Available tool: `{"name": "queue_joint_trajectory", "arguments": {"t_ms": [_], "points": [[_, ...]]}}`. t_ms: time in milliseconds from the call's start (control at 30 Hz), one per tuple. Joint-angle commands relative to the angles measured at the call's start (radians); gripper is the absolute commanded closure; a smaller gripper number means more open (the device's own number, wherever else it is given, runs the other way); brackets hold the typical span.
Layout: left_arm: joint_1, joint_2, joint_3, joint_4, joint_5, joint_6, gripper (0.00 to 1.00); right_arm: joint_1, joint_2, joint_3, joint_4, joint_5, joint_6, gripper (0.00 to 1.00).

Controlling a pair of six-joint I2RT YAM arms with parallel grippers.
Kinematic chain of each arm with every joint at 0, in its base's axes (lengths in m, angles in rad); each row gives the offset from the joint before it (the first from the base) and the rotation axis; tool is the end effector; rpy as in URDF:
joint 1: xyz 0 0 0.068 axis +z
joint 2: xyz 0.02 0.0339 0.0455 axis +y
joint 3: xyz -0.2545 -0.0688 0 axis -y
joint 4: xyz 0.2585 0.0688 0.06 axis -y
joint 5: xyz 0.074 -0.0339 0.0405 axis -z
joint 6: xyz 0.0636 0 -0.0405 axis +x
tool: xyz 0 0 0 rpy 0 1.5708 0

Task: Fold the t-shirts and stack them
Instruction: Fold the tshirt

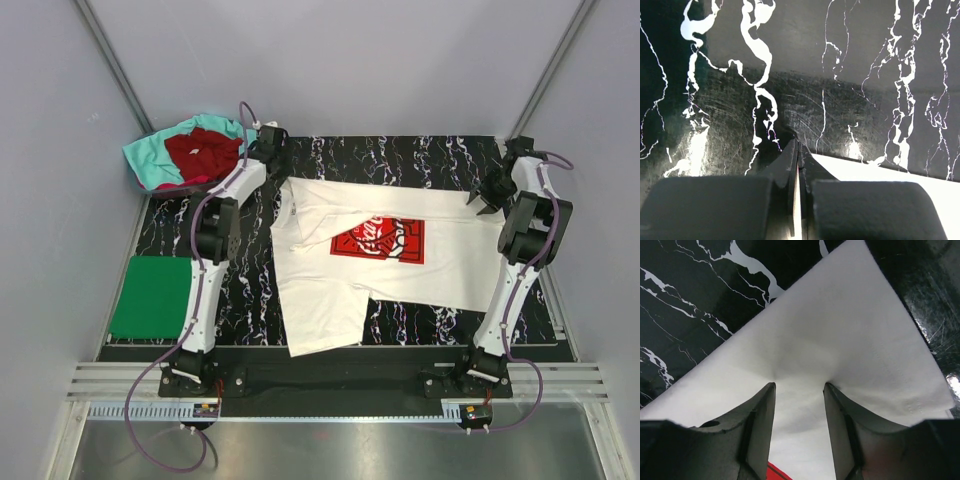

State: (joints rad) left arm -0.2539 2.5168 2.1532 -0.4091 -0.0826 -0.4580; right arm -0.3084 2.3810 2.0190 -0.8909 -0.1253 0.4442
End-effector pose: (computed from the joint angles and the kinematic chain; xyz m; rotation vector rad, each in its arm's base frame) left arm 0.5702 -0.1425 0.1306 -0.2806 2.3377 -0.2547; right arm 0.4886 -0.1473 0.1233 1.0120 2.6385 0.2076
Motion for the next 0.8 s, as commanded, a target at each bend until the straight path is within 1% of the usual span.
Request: {"name": "queue_joint_trajectory", "arguments": {"t_ms": [0, 33, 100, 133, 167, 200, 300, 400, 433, 467, 533, 600, 667, 700, 733, 767], "points": [[0.022, -0.038, 0.02, 0.061, 0.001, -0.001, 0.92, -0.023, 0.049, 0.02, -0.036, 0.043, -0.001, 0.49], [0.021, -0.05, 0.019, 0.056, 0.012, -0.002, 0.83, -0.023, 0.046, 0.02, -0.034, 0.036, -0.012, 0.48], [0.01, -0.075, 0.005, 0.064, 0.026, 0.019, 0.76, -0.021, 0.041, 0.04, -0.037, 0.029, -0.021, 0.48], [0.004, -0.108, -0.012, 0.058, 0.015, 0.031, 0.71, -0.021, 0.041, 0.055, -0.046, 0.027, -0.035, 0.47], [-0.002, -0.127, -0.022, 0.058, 0.004, 0.041, 0.57, -0.021, 0.043, 0.09, -0.069, 0.027, -0.042, 0.46], [-0.013, -0.15, -0.036, 0.059, -0.002, 0.054, 0.52, -0.02, 0.041, 0.112, -0.083, 0.027, -0.047, 0.44], [-0.036, -0.239, -0.088, 0.047, 0.007, 0.087, 0.5, -0.008, 0.017, 0.184, -0.127, 0.035, -0.064, 0.4], [-0.059, -0.352, -0.176, 0.023, -0.029, 0.116, 0.47, 0.029, -0.04, 0.213, -0.141, 0.039, -0.078, 0.32], [-0.064, -0.418, -0.244, 0.018, -0.04, 0.117, 0.45, 0.043, -0.054, 0.218, -0.144, 0.041, -0.079, 0.29], [-0.07, -0.452, -0.277, 0.018, -0.039, 0.119, 0.44, 0.054, -0.081, 0.216, -0.151, 0.038, -0.076, 0.27], [-0.079, -0.545, -0.349, 0.009, -0.022, 0.128, 0.44, 0.095, -0.107, 0.19, -0.149, 0.003, -0.058, 0.26], [-0.096, -0.604, -0.452, -0.01, -0.01, 0.131, 0.45, 0.132, -0.141, 0.158, -0.134, -0.025, -0.036, 0.25], [-0.11, -0.696, -0.524, -0.033, 0.02, 0.124, 0.46, 0.199, -0.175, 0.095, -0.097, -0.063, 0.005, 0.25], [-0.111, -0.725, -0.605, -0.039, 0.042, 0.108, 0.47, 0.224, -0.183, 0.074, -0.079, -0.077, 0.019, 0.25], [-0.111, -0.787, -0.64, -0.052, 0.103, 0.099, 0.5, 0.282, -0.187, 0.046, -0.066, -0.092, 0.042, 0.24], [-0.113, -0.821, -0.692, -0.048, 0.133, 0.093, 0.5, 0.302, -0.187, 0.043, -0.054, -0.105, 0.05, 0.24]]}}
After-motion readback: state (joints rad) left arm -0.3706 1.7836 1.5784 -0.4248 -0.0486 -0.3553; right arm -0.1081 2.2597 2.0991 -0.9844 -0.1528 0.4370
